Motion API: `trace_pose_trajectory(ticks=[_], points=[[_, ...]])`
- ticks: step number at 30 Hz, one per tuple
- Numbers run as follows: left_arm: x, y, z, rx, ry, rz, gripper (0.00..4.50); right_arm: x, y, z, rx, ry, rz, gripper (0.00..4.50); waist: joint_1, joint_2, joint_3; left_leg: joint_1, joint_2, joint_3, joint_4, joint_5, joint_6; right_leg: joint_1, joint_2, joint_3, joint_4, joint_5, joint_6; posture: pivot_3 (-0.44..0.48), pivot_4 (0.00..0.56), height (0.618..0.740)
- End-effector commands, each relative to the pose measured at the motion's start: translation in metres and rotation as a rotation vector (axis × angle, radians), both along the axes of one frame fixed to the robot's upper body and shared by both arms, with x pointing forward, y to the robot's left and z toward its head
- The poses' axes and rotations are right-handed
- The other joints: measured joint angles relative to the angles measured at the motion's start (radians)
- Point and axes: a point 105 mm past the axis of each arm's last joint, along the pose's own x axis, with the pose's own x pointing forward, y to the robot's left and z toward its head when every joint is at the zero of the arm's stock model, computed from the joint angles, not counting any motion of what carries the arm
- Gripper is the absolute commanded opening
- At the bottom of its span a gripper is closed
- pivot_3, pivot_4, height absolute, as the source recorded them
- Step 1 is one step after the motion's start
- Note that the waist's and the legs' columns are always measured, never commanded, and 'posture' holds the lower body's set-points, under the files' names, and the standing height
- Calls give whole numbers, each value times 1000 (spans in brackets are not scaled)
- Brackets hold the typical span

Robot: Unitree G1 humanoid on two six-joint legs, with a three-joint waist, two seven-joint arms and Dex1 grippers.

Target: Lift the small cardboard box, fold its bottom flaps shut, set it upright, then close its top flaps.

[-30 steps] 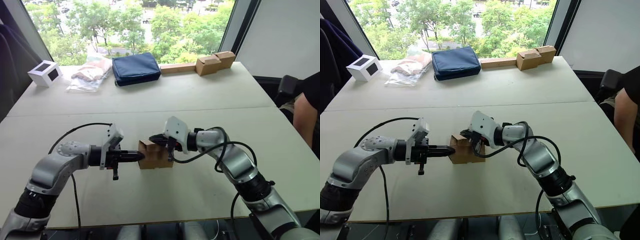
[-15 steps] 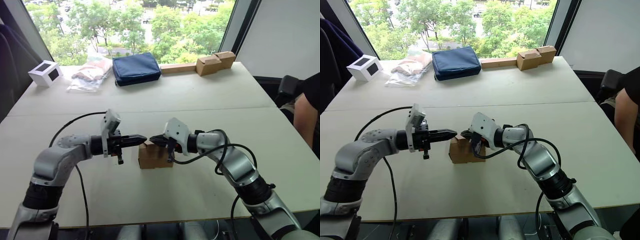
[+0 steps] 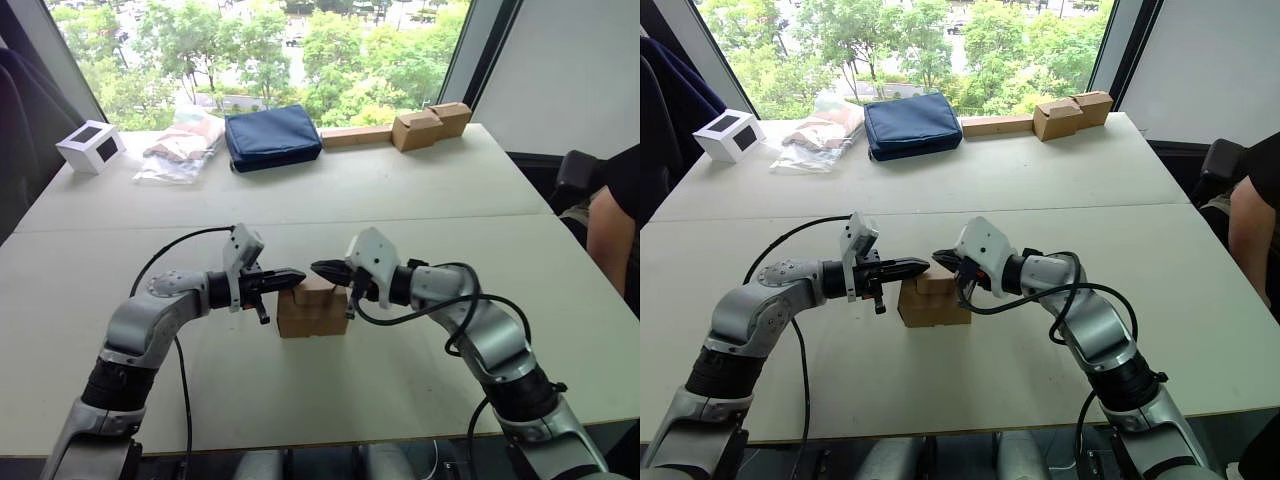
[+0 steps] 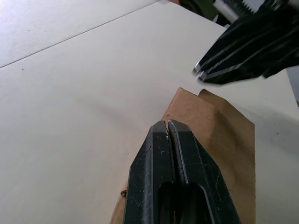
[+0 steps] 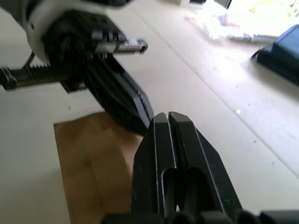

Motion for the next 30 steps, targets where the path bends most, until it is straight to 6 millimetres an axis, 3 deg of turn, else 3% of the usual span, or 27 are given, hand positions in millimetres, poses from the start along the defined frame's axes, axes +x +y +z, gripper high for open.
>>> trace_pose_trajectory(ticks=[1, 5, 16, 24, 30], points=[[0, -1, 5, -13, -28, 4, 45, -15, -1, -1, -20, 10, 54, 0, 1, 0, 0, 0, 0, 0, 0, 0, 0, 0, 0, 0, 0, 0, 0, 0, 150, 740], [6, 2, 10, -43, -27, 29, 45, -22, -1, -14, -91, 30, 86, 0, 0, 0, 0, 0, 0, 0, 0, 0, 0, 0, 0, 0, 0, 0, 0, 0, 150, 740], [10, 7, 10, -27, -31, 54, 45, -15, 3, -35, -206, 5, 96, 0, 0, 0, 0, 0, 0, 0, 0, 0, 0, 0, 0, 0, 0, 0, 0, 0, 150, 740], [10, 8, 8, -33, -26, 58, 45, 3, -4, -43, -271, -40, 26, 0, 0, 0, 0, 1, 0, 0, 0, 0, 0, 1, 0, 0, 0, 0, 0, 0, 150, 740], [5, 2, 3, -3, -33, 30, 45, 5, -5, -42, -259, -34, 26, 0, 1, 0, 0, 1, 0, 0, 0, 0, 0, 1, 0, 0, 0, 0, 0, 0, 150, 740]])
